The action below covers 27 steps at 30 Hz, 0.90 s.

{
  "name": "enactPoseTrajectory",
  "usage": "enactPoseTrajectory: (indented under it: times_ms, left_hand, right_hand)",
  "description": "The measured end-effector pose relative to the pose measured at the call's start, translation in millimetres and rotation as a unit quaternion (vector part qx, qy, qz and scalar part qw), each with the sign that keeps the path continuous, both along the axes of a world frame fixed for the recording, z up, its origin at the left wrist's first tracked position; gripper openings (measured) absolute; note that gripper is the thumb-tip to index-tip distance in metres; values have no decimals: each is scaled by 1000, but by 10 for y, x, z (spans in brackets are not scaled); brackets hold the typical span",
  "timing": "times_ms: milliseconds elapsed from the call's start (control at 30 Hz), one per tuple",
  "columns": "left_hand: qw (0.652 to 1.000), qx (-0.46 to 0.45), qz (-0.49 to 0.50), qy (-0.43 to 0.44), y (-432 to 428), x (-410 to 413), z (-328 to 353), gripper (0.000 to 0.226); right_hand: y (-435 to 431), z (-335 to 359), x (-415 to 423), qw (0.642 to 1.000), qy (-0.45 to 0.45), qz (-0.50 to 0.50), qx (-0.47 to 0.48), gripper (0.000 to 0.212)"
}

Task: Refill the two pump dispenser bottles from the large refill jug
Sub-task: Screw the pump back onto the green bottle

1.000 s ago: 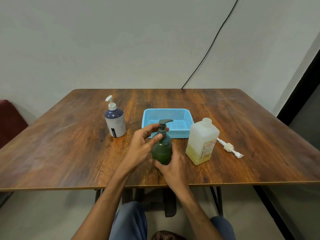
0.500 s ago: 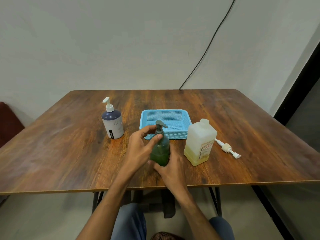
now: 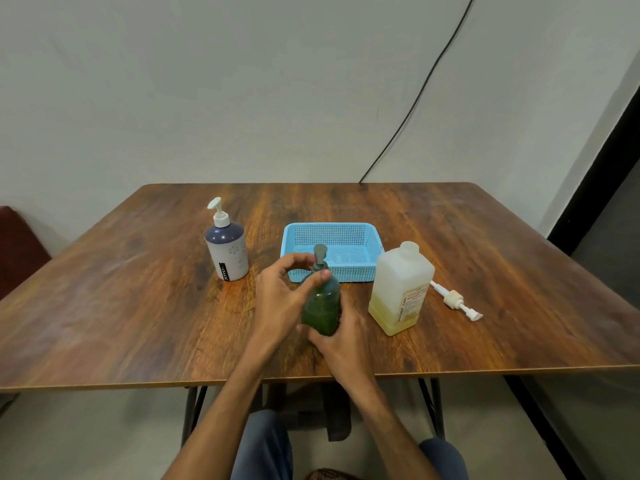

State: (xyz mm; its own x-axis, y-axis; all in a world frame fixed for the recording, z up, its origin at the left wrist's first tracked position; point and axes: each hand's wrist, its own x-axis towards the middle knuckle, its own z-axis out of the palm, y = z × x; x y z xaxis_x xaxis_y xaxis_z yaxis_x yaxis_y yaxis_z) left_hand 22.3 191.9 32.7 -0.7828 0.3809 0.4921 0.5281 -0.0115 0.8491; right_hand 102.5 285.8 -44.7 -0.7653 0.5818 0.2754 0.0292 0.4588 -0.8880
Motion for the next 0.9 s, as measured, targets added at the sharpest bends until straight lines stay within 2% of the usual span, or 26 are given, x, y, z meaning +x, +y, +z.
enactPoseTrajectory:
  times_ms: [200, 267, 367, 467, 700, 733, 900]
  left_hand:
    - [990, -4, -132, -47, -102, -51, -20, 30]
    - [993, 12, -112, -39, -77, 6, -6, 34]
    - [999, 34, -25, -14, 10, 79, 11, 44]
    - [999, 34, -4, -30, 47, 69, 5, 35]
    - [982, -33, -164, -89, -86, -46, 43, 31]
    - [982, -29, -163, -87, -84, -25, 41, 32]
    - [998, 18, -36, -49, 17, 51, -46, 38]
  right_hand:
    - [9, -5, 1, 1000, 5, -1, 8, 82]
    - [7, 3, 0, 1000, 5, -2, 11, 82]
    - [8, 5, 3, 1000, 2, -1, 9, 83]
    - [4, -2, 7, 1000, 2, 1, 1, 83]
    - [33, -13, 16, 1000, 7, 1, 0, 81]
    - [38, -15, 20, 1000, 7, 1, 0, 82]
    - [43, -15, 27, 1000, 1, -1, 2, 85]
